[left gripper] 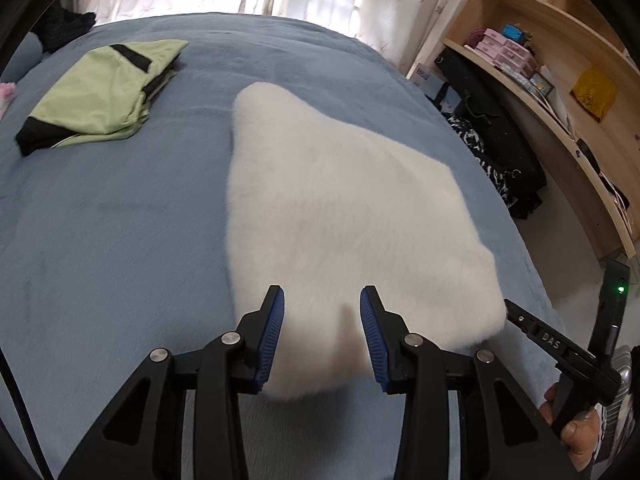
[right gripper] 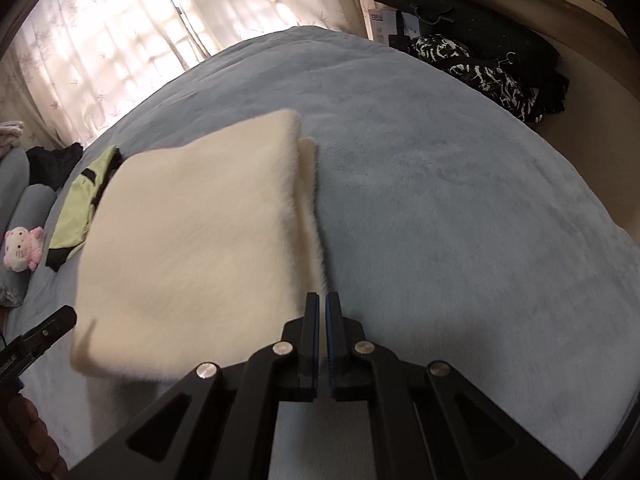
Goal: Fold large clothes
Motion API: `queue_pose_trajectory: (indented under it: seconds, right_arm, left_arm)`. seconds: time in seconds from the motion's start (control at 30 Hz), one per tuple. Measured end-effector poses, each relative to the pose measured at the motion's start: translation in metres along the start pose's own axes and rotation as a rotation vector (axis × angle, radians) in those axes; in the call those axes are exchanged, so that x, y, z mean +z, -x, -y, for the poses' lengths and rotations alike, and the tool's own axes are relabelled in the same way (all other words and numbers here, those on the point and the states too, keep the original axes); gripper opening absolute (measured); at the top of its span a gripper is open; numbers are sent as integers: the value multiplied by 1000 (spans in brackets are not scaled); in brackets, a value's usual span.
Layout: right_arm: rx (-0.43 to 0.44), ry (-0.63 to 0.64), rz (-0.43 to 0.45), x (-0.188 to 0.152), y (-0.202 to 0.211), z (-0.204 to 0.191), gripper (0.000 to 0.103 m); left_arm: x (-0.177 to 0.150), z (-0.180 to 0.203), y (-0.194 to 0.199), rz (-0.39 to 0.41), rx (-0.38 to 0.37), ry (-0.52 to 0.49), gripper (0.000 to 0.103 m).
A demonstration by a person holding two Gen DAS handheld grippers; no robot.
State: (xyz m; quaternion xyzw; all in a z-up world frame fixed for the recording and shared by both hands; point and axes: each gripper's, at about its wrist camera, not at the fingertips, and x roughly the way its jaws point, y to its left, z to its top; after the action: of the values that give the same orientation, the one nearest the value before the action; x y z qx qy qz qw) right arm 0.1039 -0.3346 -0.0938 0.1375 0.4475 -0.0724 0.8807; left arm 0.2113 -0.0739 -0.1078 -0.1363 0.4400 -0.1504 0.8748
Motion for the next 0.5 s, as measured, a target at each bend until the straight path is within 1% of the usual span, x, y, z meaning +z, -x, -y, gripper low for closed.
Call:
queue_pose_trajectory:
  seconds: [0.07,0.13,0.2,0.23,0.27,0.3,0.33,0.37,0.43,0.47,0.5]
  right_arm:
    - [-3,12,7,-4,12,-3,3]
    - [27,14,10,-6,24,-5,3]
    - [41,26,20,-7,37,-9,3]
    - [43,44,32,-7,45,-14,4]
    - [42,58,39,-7,51,-16,6]
    - [43,73,47,-6,57,-19,12]
    - [50,87,55,-5,63,-22,21]
    - [59,101,67,-3,71,-25,26]
    - [67,127,94,2,83,-30,50]
    - [64,146,108,5,90,-33,54]
    - [56,163,119,9,95,-36,61]
  left_arm:
    - [-4,-1,9,-14,11,5,40]
    - [-9,0,20,-15,27,2,42]
    - [-12,2,31,-8,40,-3,52]
    - [-13,2,37,-3,54,-4,62]
    - [-14,2,43,3,66,-1,68]
    - [-15,3,49,10,73,2,70]
    - [-15,2,55,16,76,7,72]
    - [-15,2,60,18,76,11,75]
    - [-13,0,70,17,68,21,79]
    - [-11,-1,73,17,62,26,82]
    - [-10,-2,77,19,52,34,83]
